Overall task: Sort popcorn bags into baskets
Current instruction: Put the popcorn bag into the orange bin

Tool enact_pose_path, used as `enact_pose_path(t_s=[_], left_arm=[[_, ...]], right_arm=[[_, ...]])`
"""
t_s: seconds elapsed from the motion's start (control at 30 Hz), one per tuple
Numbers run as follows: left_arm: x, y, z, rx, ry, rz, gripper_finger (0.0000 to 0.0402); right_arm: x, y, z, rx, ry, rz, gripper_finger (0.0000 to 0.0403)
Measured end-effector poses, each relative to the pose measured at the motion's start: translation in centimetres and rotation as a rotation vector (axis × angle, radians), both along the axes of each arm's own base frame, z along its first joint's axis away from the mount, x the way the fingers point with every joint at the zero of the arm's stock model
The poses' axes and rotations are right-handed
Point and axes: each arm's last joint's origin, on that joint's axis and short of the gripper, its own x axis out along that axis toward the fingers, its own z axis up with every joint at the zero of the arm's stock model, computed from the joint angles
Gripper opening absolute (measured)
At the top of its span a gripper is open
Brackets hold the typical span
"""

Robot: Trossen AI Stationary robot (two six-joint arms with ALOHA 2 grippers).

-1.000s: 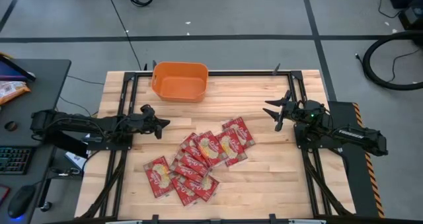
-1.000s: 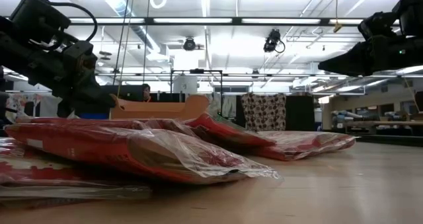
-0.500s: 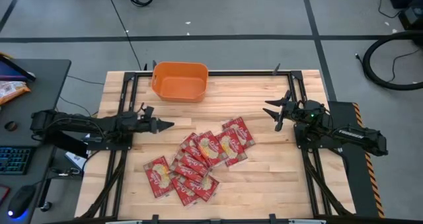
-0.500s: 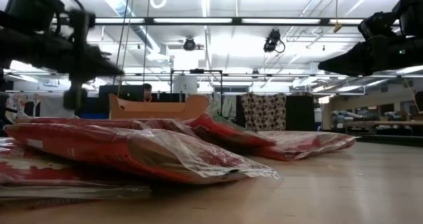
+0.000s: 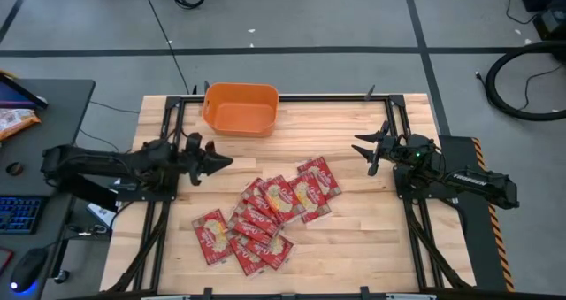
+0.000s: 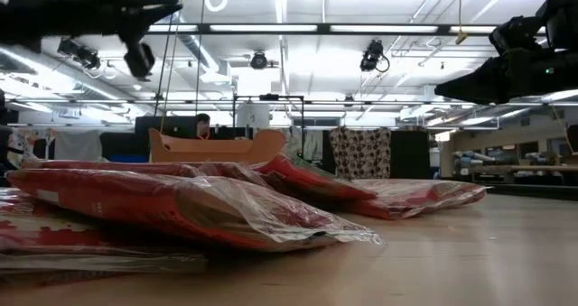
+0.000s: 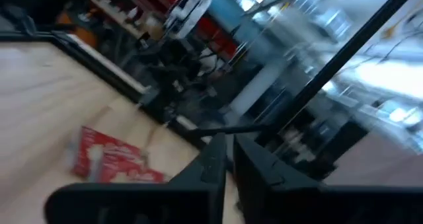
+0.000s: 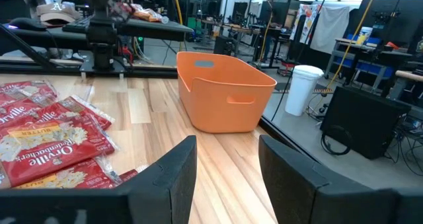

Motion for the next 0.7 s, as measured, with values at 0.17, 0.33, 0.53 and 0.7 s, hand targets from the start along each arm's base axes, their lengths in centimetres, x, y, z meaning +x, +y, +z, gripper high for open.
enact_pose_path(t_s=[0.17,0.33,0.53,0.7], left_arm=[[1.2,-0.7,3.2,0.138,0.159,0.055,0.0081],[2.4,-1.4,3.7,0.122,0.305,0.051,0.0110],[4.0,-3.0,2.7,0.093,0.387,-0.028,0.0135],[5.9,-4.3,1.6,0.099,0.481,-0.066,0.0144]], right_arm=[[0.0,0.0,0.0,-0.001,-0.002,0.000,0.0168],[0.0,0.0,0.2,-0.005,-0.015,-0.001,0.0168],[0.0,0.1,1.4,0.251,-0.254,0.044,0.0168],[-0.3,-0.1,2.5,0.752,-0.602,0.011,0.0168]])
